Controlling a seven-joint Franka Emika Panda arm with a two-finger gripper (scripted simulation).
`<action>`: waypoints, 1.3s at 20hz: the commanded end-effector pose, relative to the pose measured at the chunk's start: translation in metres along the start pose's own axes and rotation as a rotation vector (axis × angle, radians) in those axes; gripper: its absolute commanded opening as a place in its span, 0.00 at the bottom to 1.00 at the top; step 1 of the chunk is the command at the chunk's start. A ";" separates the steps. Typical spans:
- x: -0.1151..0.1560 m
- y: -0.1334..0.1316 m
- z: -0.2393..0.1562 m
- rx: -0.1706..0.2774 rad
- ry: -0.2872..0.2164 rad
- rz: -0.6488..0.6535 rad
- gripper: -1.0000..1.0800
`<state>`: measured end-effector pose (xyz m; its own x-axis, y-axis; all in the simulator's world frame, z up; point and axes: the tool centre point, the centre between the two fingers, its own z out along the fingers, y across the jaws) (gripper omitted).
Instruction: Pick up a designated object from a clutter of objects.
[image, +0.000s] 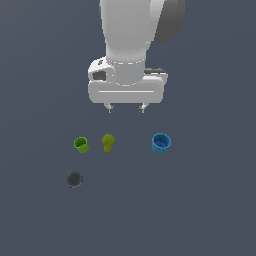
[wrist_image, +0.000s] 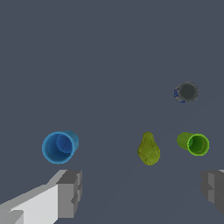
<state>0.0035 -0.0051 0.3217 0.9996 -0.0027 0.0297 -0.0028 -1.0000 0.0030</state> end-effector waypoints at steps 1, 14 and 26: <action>0.000 0.000 0.000 0.000 0.000 0.000 0.96; -0.002 0.031 -0.002 -0.026 0.005 0.045 0.96; -0.002 0.041 0.032 -0.016 0.001 0.098 0.96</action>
<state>0.0022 -0.0436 0.2983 0.9956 -0.0881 0.0333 -0.0887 -0.9959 0.0186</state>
